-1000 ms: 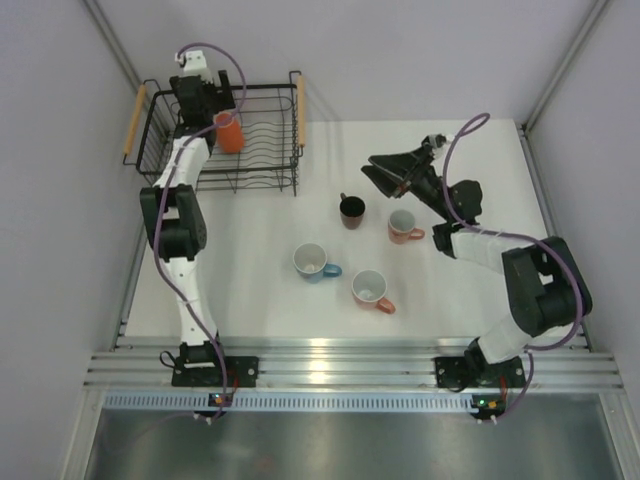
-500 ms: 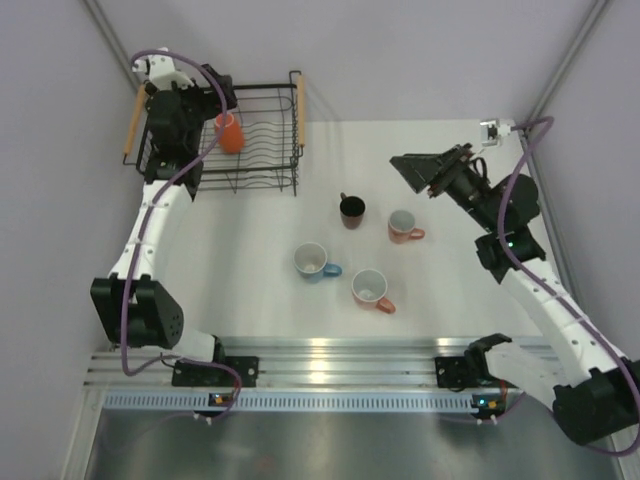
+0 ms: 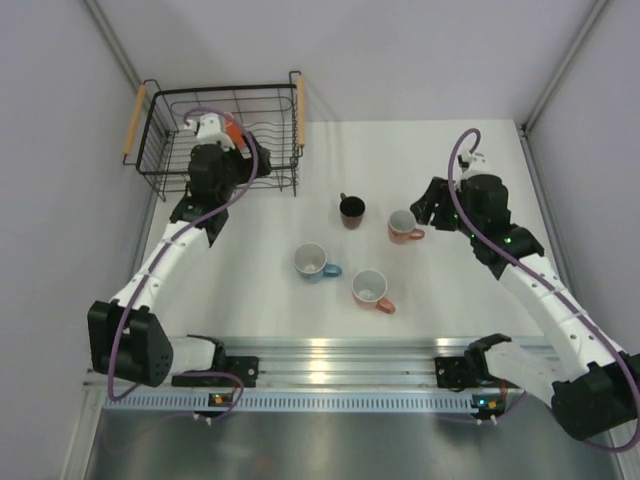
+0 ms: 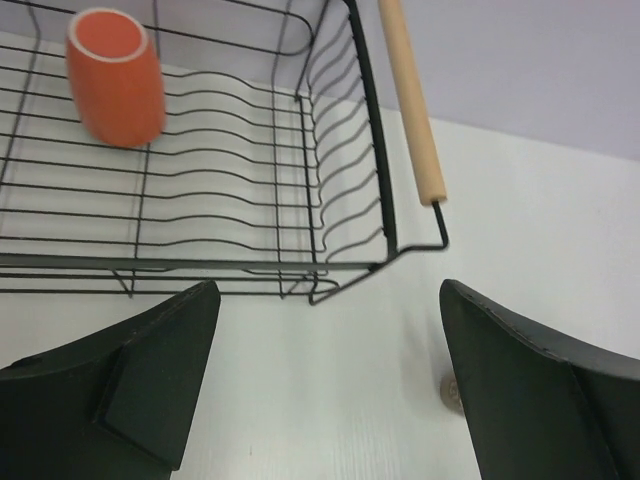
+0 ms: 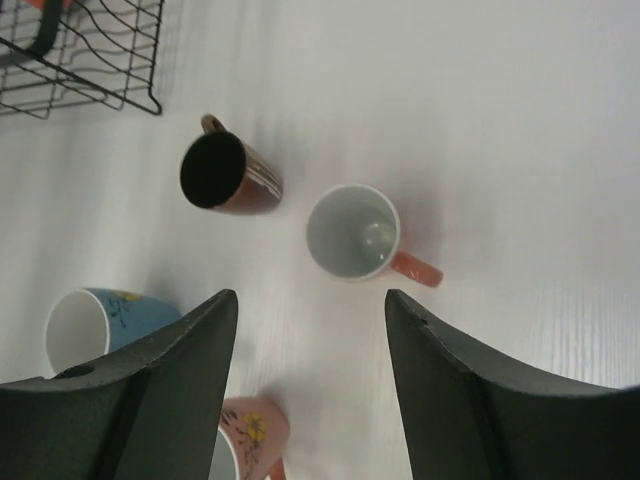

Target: Load the cups into the dish rack

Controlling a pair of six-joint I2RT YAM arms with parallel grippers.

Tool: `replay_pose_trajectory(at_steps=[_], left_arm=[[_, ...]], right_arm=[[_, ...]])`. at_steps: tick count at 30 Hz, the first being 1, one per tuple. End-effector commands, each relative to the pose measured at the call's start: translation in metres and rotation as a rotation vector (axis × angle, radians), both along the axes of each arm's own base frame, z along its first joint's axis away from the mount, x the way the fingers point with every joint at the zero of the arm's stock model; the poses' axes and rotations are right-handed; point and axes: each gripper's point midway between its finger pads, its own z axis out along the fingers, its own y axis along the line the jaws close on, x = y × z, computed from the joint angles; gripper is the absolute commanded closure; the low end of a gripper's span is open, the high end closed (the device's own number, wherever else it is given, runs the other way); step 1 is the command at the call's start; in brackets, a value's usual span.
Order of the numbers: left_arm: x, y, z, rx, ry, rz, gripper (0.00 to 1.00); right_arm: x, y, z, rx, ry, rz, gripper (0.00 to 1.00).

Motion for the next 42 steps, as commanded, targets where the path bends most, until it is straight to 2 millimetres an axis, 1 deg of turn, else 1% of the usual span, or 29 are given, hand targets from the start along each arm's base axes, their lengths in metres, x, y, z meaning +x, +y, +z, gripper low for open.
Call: replay_pose_trajectory(at_steps=[1, 2, 4, 5, 6, 7, 8, 10, 11, 14, 16, 20, 22, 28, 32, 34, 36, 37, 38, 40, 41, 42], left_arm=[[-0.015, -0.013, 0.007, 0.084, -0.044, -0.031, 0.03], [-0.019, -0.015, -0.008, 0.088, -0.016, -0.042, 0.03], [-0.025, -0.017, -0.019, 0.094, 0.003, -0.051, 0.02], [-0.029, -0.017, -0.021, 0.098, 0.004, -0.054, 0.01], [-0.032, -0.017, -0.029, 0.103, 0.018, -0.056, 0.01], [-0.033, -0.017, -0.030, 0.106, 0.020, -0.055, 0.01], [-0.034, -0.016, -0.031, 0.108, 0.021, -0.054, 0.01], [-0.038, -0.016, -0.031, 0.104, 0.017, -0.056, 0.01], [-0.039, -0.017, -0.030, 0.094, 0.016, -0.056, 0.01], [-0.041, -0.017, -0.028, 0.080, 0.010, -0.053, 0.01], [-0.042, -0.018, -0.027, 0.074, 0.010, -0.058, 0.01], [-0.044, -0.026, -0.024, 0.030, 0.010, -0.094, 0.01], [-0.043, -0.028, -0.024, 0.023, 0.012, -0.101, 0.01], [-0.045, -0.026, -0.028, 0.029, 0.022, -0.096, 0.01], [-0.048, -0.023, -0.025, 0.043, 0.017, -0.086, 0.01], [-0.050, -0.021, -0.024, 0.051, 0.013, -0.081, 0.01], [-0.052, -0.019, -0.022, 0.053, 0.005, -0.076, 0.01], [-0.052, -0.018, -0.021, 0.058, 0.004, -0.075, 0.01], [-0.053, -0.018, -0.021, 0.058, 0.005, -0.074, 0.01], [-0.054, -0.016, -0.018, 0.061, -0.002, -0.067, 0.01], [-0.054, -0.015, -0.019, 0.065, 0.003, -0.064, 0.01], [-0.055, -0.015, -0.016, 0.064, -0.003, -0.061, 0.01]], right_arm=[[-0.014, -0.009, -0.017, -0.065, 0.040, -0.005, 0.39], [-0.021, -0.003, -0.017, -0.057, 0.033, 0.017, 0.39], [-0.032, 0.001, -0.022, -0.059, 0.040, 0.033, 0.39], [-0.039, 0.009, -0.024, -0.062, 0.043, 0.046, 0.39], [-0.045, 0.013, -0.028, -0.073, 0.057, 0.056, 0.39], [-0.049, 0.017, -0.030, -0.078, 0.064, 0.064, 0.39], [-0.057, 0.028, -0.033, -0.082, 0.073, 0.087, 0.39], [-0.066, 0.036, -0.043, -0.097, 0.103, 0.112, 0.39], [-0.073, 0.046, -0.048, -0.098, 0.119, 0.135, 0.39], [-0.084, 0.058, -0.063, -0.111, 0.144, 0.153, 0.40], [-0.088, 0.062, -0.073, -0.131, 0.171, 0.157, 0.40], [-0.097, 0.075, -0.085, -0.174, 0.203, 0.172, 0.40], [-0.099, 0.078, -0.092, -0.203, 0.223, 0.171, 0.40], [-0.107, 0.091, -0.106, -0.253, 0.259, 0.193, 0.40], [-0.107, 0.096, -0.115, -0.291, 0.292, 0.198, 0.41], [-0.107, 0.099, -0.122, -0.311, 0.308, 0.201, 0.44], [-0.106, 0.100, -0.128, -0.331, 0.320, 0.199, 0.53], [-0.106, 0.101, -0.129, -0.337, 0.323, 0.196, 0.58], [-0.106, 0.103, -0.130, -0.340, 0.324, 0.199, 0.68], [-0.106, 0.104, -0.133, -0.359, 0.335, 0.199, 0.78], [-0.105, 0.104, -0.134, -0.367, 0.335, 0.196, 0.87], [-0.104, 0.104, -0.133, -0.379, 0.333, 0.191, 0.91]])
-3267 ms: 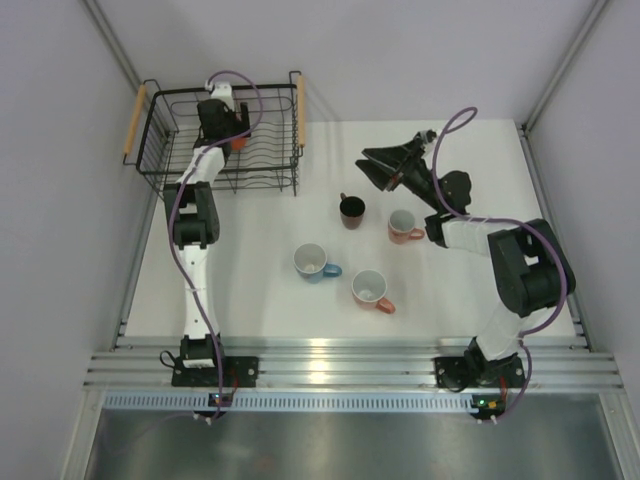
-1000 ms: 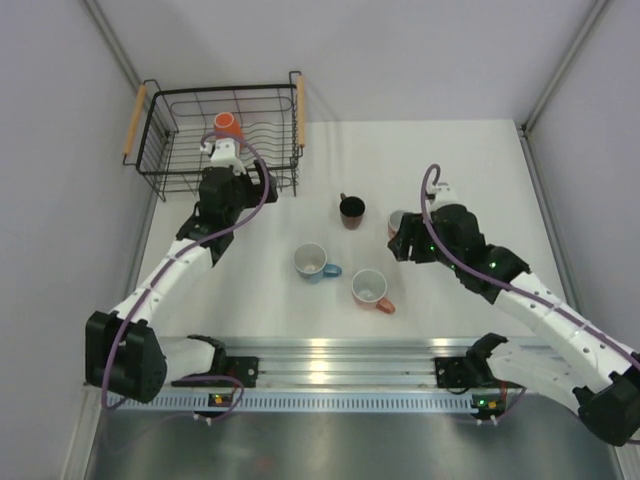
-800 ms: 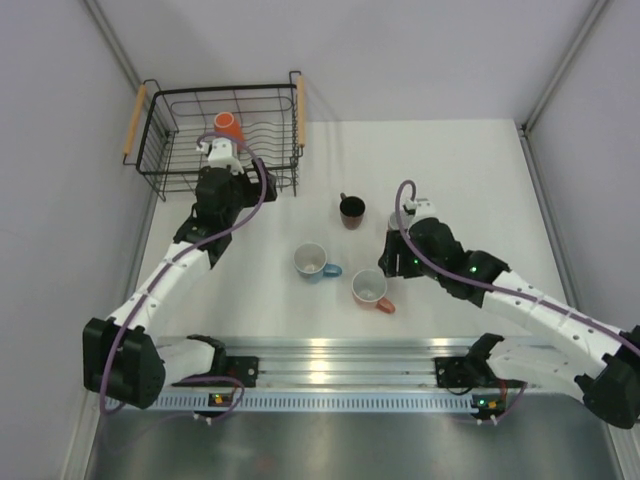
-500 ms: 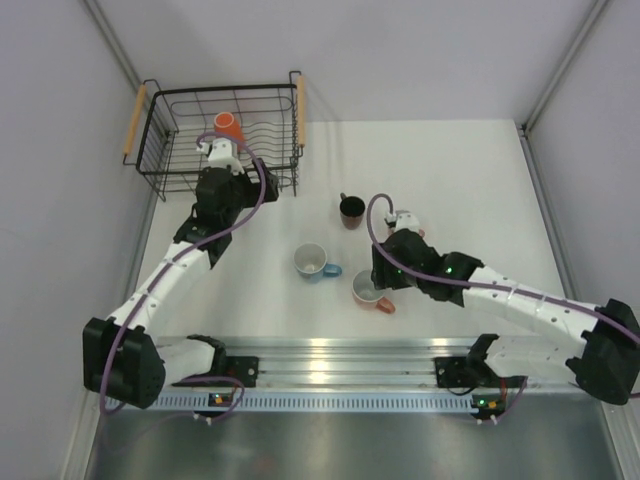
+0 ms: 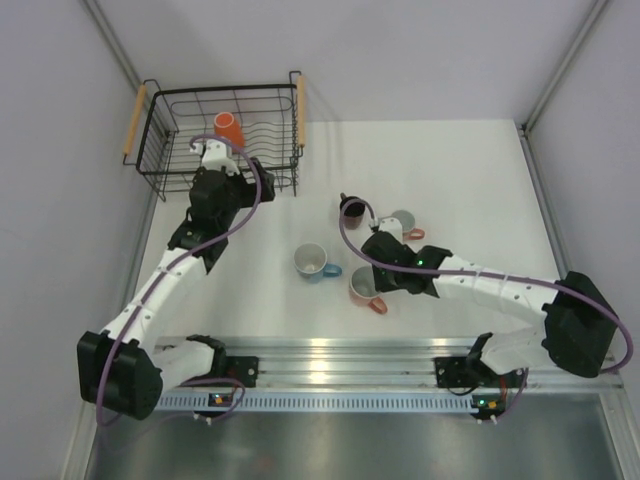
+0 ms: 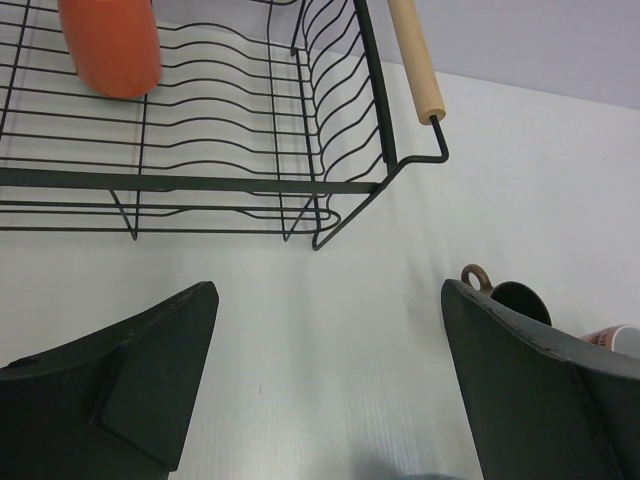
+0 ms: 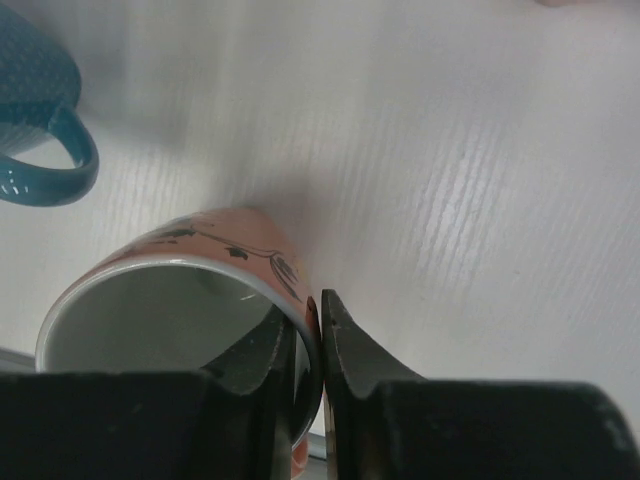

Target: Load the cups into the dish rack

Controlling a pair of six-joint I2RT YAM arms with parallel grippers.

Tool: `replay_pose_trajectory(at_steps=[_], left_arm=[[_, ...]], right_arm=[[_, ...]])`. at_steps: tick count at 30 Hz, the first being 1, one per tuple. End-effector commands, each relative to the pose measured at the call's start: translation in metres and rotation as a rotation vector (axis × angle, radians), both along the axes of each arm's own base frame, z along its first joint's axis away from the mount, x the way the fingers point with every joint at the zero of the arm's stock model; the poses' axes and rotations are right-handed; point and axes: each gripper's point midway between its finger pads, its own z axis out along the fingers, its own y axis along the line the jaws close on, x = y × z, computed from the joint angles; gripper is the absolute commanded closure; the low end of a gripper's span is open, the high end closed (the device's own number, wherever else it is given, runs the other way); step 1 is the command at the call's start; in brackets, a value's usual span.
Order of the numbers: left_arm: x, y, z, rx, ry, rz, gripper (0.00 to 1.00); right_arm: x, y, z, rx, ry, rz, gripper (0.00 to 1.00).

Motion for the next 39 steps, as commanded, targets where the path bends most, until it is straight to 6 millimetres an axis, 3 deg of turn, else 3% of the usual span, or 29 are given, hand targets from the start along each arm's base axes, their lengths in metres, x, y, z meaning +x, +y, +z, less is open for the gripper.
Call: replay_pose_trajectory(at_steps=[1, 5, 11, 14, 16, 17, 20, 24, 30, 31, 32, 33, 34, 35, 39], left_arm=[[-0.004, 0.007, 0.011, 0.013, -0.032, 0.026, 0.01], [-0.005, 0.012, 0.015, 0.012, -0.038, 0.052, 0.01], [-0.007, 0.009, 0.028, -0.004, -0.031, 0.041, 0.01], [-0.011, -0.001, 0.036, -0.026, -0.027, -0.016, 0.01], [-0.013, -0.007, 0.040, -0.047, -0.032, -0.048, 0.01], [-0.014, -0.010, 0.045, -0.062, -0.040, -0.057, 0.01], [-0.015, -0.019, 0.055, -0.133, -0.048, -0.084, 0.01], [-0.024, -0.051, 0.072, -0.320, -0.030, -0.220, 0.01], [-0.032, -0.093, 0.105, -0.707, 0.017, -0.386, 0.01], [-0.032, -0.101, 0.100, -0.749, 0.059, -0.416, 0.01], [-0.031, -0.105, 0.099, -0.791, 0.083, -0.432, 0.01], [-0.031, -0.109, 0.102, -0.865, 0.115, -0.437, 0.01], [-0.026, -0.113, 0.092, -0.887, 0.161, -0.432, 0.01], [-0.026, -0.116, 0.090, -0.925, 0.202, -0.434, 0.01], [-0.021, -0.122, 0.067, -0.999, 0.317, -0.403, 0.01]], right_arm=[[0.007, 0.012, 0.016, -0.003, -0.043, -0.005, 0.94], [0.003, 0.004, 0.019, -0.062, -0.039, -0.009, 1.00], [0.003, -0.007, 0.058, -0.054, -0.108, -0.018, 1.00], [0.010, -0.017, 0.108, -0.022, -0.201, -0.038, 1.00], [0.013, -0.030, 0.129, -0.048, -0.252, -0.048, 1.00], [0.015, -0.031, 0.151, -0.016, -0.292, -0.056, 1.00], [0.024, -0.040, 0.189, 0.001, -0.387, -0.077, 1.00], [0.033, -0.047, 0.230, 0.048, -0.523, -0.092, 1.00], [0.042, -0.030, 0.275, 0.257, -0.756, -0.038, 1.00], [0.044, -0.026, 0.268, 0.265, -0.779, -0.019, 1.00], [0.044, -0.025, 0.287, 0.321, -0.858, -0.012, 1.00], [0.043, -0.020, 0.292, 0.350, -0.886, 0.017, 1.00], [0.043, -0.016, 0.285, 0.347, -0.898, 0.045, 1.00], [0.043, -0.012, 0.296, 0.367, -0.951, 0.073, 1.00], [0.039, 0.007, 0.298, 0.383, -1.033, 0.200, 1.00]])
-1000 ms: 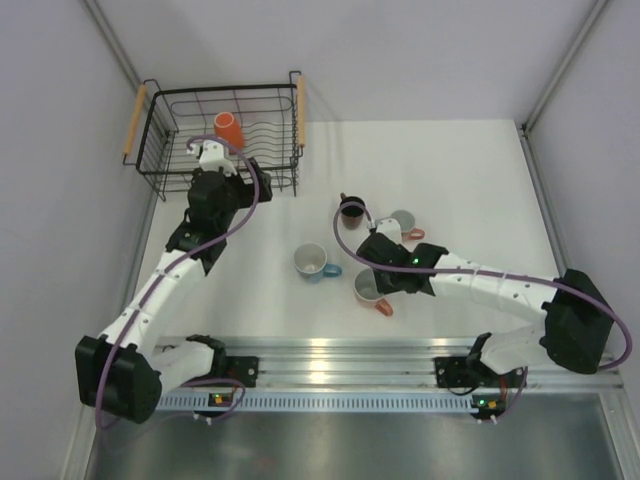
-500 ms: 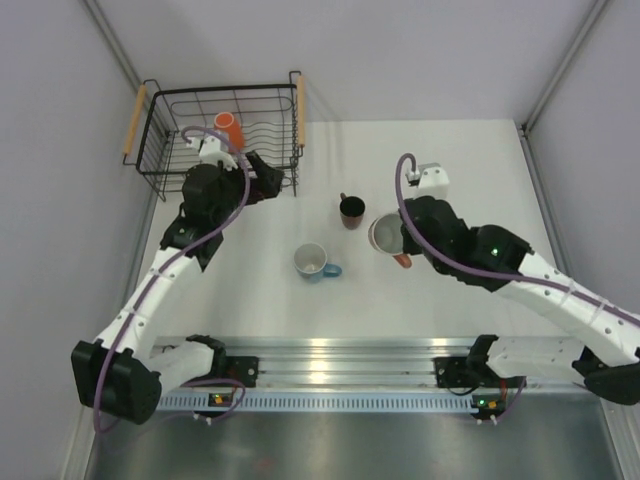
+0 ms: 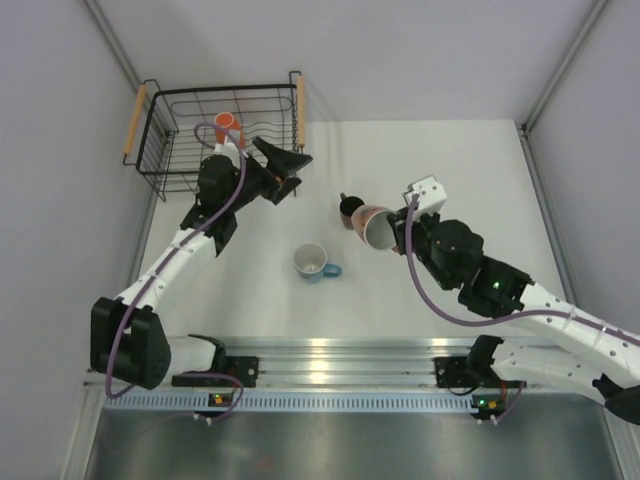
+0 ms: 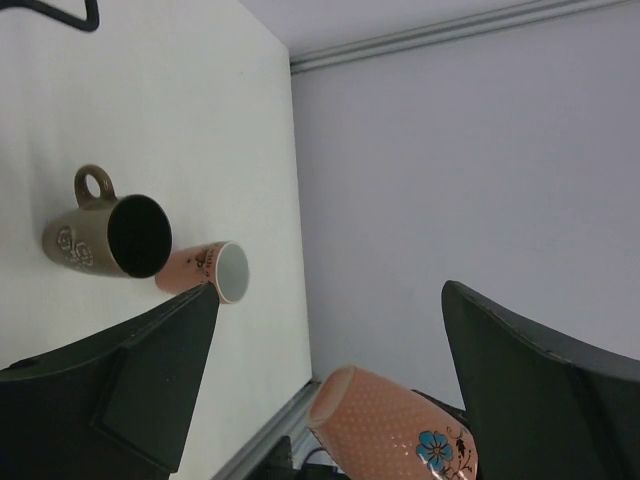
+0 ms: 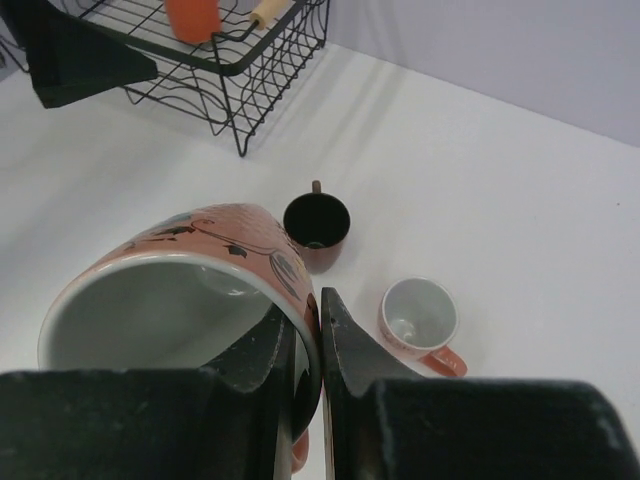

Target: Load the cups into the dish rack

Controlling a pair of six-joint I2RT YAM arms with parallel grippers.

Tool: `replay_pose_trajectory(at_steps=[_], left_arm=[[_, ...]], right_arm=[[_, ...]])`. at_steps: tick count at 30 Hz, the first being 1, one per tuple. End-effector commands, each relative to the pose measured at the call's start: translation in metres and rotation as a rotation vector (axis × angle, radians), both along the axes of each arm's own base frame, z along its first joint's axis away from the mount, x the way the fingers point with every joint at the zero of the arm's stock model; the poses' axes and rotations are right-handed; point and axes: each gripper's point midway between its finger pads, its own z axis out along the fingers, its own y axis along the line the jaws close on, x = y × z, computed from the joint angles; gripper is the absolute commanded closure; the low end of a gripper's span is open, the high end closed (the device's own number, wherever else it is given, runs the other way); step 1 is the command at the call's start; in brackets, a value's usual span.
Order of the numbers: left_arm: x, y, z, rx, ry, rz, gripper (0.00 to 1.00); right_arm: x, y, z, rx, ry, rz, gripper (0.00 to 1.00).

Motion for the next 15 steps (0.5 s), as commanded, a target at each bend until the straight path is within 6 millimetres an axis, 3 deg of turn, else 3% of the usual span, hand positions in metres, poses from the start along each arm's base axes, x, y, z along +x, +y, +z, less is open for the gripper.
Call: replay_pose_trajectory(at_steps=[1, 9, 15], left_arm=[[-0.007, -0.012, 0.012, -0.149, 0.067, -0.065, 0.01], [-0.017, -0.017, -0.020, -0.177, 0.243, -0.094, 0.01], [-0.034, -0.019, -0.024, -0.261, 0.343, -0.095, 0.01]], right_arm=[[-0.004, 0.024, 0.079, 0.177, -0.267, 0.127, 1.00], [-0.009, 0.036, 0.089, 0.107, -0.390, 0.218, 1.00], [-0.006, 0.055, 0.092, 0.040, -0.470, 0.284, 1.00]])
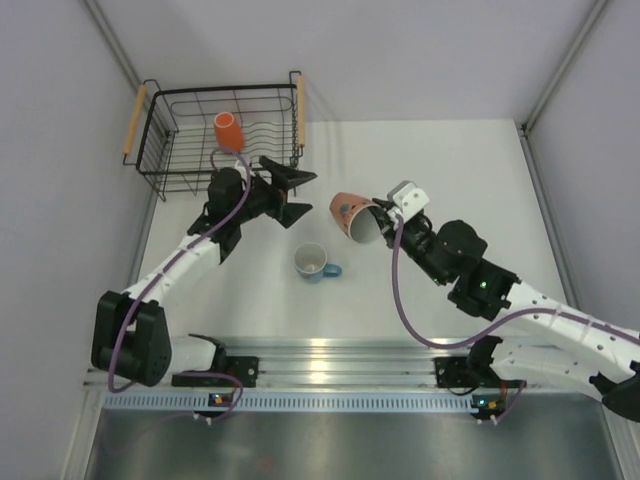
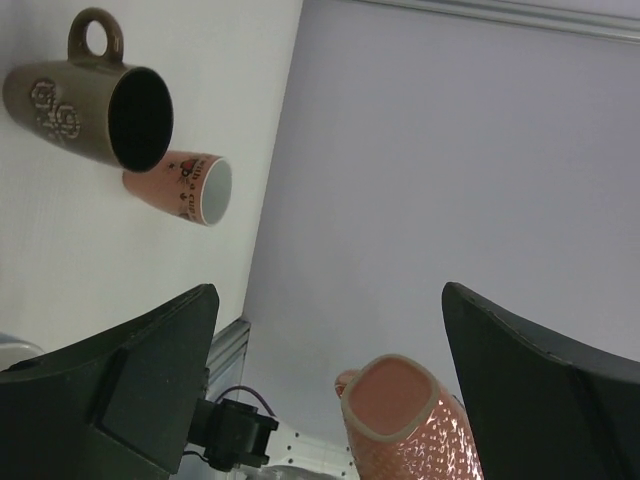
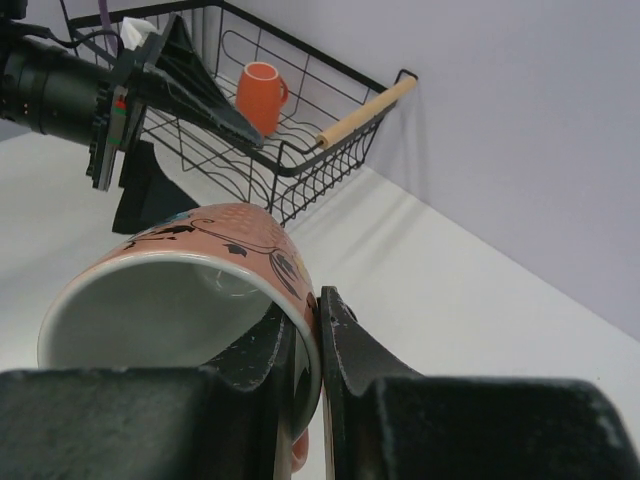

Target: Load the cups into the dish rack

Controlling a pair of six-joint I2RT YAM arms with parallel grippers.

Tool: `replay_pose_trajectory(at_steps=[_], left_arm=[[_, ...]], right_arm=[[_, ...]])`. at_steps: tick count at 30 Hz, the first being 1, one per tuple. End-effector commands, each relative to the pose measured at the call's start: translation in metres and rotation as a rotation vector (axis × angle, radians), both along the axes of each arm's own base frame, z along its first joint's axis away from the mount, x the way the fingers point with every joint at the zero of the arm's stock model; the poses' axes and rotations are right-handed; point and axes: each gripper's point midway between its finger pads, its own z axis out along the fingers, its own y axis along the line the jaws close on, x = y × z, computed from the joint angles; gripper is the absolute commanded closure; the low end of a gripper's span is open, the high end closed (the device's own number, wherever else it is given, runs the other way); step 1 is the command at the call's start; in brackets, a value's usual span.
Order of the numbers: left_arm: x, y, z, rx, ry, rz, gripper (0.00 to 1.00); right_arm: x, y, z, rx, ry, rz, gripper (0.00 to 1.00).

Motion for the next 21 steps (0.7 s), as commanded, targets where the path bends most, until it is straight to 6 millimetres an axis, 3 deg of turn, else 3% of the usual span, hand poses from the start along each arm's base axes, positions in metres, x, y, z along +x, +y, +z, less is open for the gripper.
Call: replay_pose_trajectory(at_steps=[1, 11, 21], left_arm=[[-0.019, -0.005, 0.016, -0.095, 0.045, -0.011, 0.01], [-0.033, -0.002, 0.035, -0.169, 0.092, 0.032, 0.01], [-0.043, 0.000, 0.015, -0.110, 0.181, 0.064, 0.01]], right_arm=[[-0.004, 0.021, 0.049, 0.074, -0.173, 0.080, 1.00], [-0.008, 0.055, 0.047, -0.009, -0.262, 0.174, 1.00], [-0.016, 0.074, 0.049, -0.100, -0.347, 0.214, 1.00]])
